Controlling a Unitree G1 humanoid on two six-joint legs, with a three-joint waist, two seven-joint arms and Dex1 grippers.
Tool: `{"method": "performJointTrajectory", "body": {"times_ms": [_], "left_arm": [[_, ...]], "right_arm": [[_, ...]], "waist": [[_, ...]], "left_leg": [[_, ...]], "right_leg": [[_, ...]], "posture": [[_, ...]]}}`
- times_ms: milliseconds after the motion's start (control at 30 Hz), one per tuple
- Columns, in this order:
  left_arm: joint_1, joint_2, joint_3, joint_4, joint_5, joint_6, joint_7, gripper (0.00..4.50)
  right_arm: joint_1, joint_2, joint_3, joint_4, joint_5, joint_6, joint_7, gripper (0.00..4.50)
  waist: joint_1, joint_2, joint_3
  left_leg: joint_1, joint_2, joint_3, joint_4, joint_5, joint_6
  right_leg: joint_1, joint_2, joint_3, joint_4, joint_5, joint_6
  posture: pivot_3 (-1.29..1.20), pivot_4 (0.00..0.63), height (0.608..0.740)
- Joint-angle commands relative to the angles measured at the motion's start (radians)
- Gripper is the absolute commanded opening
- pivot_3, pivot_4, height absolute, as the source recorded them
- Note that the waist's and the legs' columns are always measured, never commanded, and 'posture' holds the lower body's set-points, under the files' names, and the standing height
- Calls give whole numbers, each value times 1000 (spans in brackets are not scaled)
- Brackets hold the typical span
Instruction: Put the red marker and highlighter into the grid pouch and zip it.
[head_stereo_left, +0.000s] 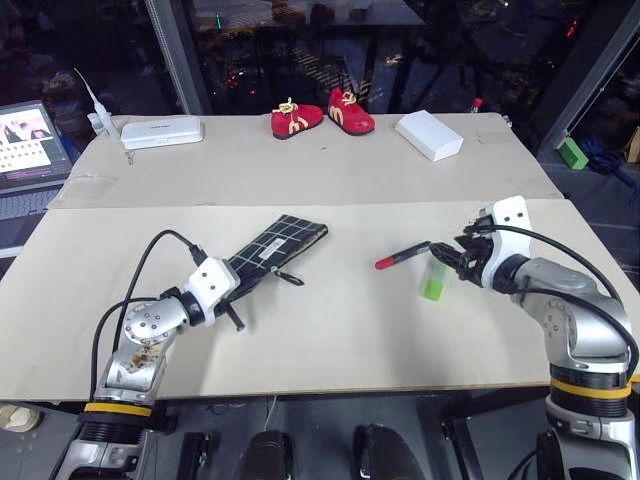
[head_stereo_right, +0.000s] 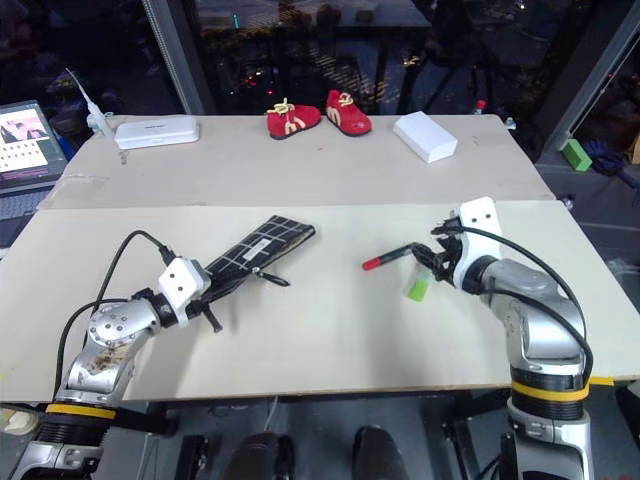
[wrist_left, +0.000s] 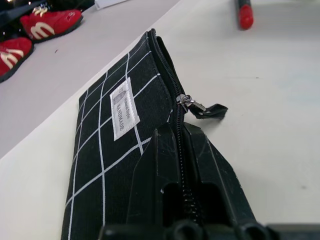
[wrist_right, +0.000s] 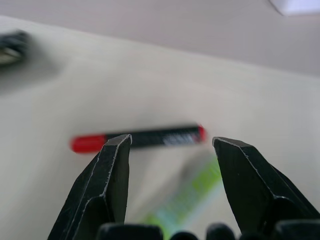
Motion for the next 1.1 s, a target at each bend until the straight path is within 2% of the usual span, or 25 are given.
{"method": "performJointTrajectory", "body": {"times_ms": [33,133,267,633,1100], "left_arm": [[-11,-6,-8,-8,-3,-33,1,0],[-25,-11,-18,9,1,-43,2,0],[-31,-12,-21,13,1,-46,7,0],[-18,-15,-25,5,0,-44,11,0],[-20,-15,-21,2,-3,-35,18,0]], "right_arm": [[10,74,32,-82,-7,52,-97,2931],[-8,150,48,-17,-39,35,-178,2931],[-18,129,48,49,-88,-7,-230,2931],[-29,114,32,79,-67,-29,-221,2931],[24,193,19,166,-80,-71,-303,2931]], "waist": [[-4,0,0],[-7,0,0],[0,0,0],[-6,0,0],[-4,0,0]], "left_leg": [[0,0,0,0,0,0],[3,0,-1,0,0,0],[2,0,-1,0,0,0],[2,0,-1,0,-1,1],[2,0,-1,0,-1,1]], "right_leg": [[0,0,0,0,0,0],[2,1,2,1,0,0],[2,0,1,0,0,1],[2,0,1,0,-1,1],[3,0,1,-1,-1,1]], "posture": [[0,150,740],[0,150,740],[0,150,740],[0,150,740],[0,150,740]]}}
